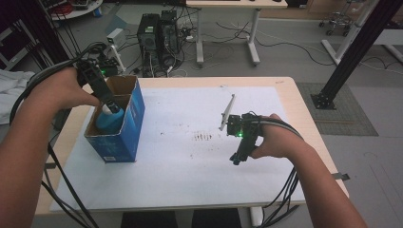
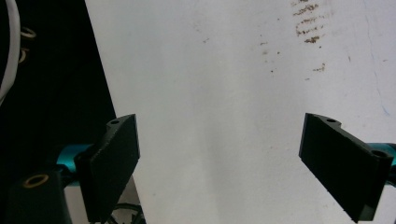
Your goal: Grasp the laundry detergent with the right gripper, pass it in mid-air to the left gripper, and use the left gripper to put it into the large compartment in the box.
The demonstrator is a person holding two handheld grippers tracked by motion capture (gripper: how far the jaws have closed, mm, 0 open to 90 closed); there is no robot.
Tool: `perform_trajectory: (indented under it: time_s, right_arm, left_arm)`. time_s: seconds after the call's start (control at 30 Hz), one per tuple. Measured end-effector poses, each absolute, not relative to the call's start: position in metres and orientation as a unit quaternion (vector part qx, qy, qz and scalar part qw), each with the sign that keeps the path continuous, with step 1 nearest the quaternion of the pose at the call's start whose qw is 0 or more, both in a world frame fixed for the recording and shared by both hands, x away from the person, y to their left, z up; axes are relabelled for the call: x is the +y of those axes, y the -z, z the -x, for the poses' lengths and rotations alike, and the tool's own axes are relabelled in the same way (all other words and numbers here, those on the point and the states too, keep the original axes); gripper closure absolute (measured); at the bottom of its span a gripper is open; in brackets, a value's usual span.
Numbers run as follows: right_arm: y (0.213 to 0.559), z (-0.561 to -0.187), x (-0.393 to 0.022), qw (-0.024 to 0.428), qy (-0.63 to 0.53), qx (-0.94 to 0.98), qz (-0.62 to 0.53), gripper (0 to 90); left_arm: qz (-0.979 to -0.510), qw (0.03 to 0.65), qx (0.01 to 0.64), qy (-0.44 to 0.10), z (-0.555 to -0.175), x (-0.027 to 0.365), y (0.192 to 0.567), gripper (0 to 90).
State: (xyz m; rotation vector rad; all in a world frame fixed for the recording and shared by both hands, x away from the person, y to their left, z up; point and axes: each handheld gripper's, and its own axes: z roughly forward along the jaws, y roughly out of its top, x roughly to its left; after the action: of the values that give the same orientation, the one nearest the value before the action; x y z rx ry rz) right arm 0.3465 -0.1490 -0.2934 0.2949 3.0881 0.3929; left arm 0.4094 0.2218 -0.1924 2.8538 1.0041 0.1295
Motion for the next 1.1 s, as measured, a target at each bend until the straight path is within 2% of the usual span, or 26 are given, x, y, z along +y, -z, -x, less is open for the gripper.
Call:
perform_trajectory:
  time_s: [0.23, 0.37, 0.53, 0.67, 1.1]
  right_arm:
    - [0.293, -0.349, -0.15, 0.006, -0.124, 0.988, -0.092, 11.5]
    - [0.291, -0.35, -0.151, 0.004, -0.121, 0.988, -0.097, 11.5]
    - [0.291, -0.352, -0.153, 0.002, -0.118, 0.988, -0.099, 11.5]
    - [0.291, -0.353, -0.153, 0.006, -0.103, 0.99, -0.101, 11.5]
    - [0.296, -0.363, -0.154, -0.001, -0.084, 0.992, -0.091, 11.5]
  left_arm:
    - [-0.955, 0.053, 0.291, -0.037, -0.403, 0.202, 0.19, 13.2]
    - [-0.968, 0.045, 0.243, -0.035, -0.398, 0.183, 0.19, 8.9]
    - [-0.976, 0.039, 0.214, -0.034, -0.396, 0.166, 0.193, 8.5]
    - [-0.98, 0.021, 0.195, -0.028, -0.393, 0.151, 0.202, 5.5]
    - [-0.993, 0.012, 0.119, 0.002, -0.391, 0.116, 0.243, 5.5]
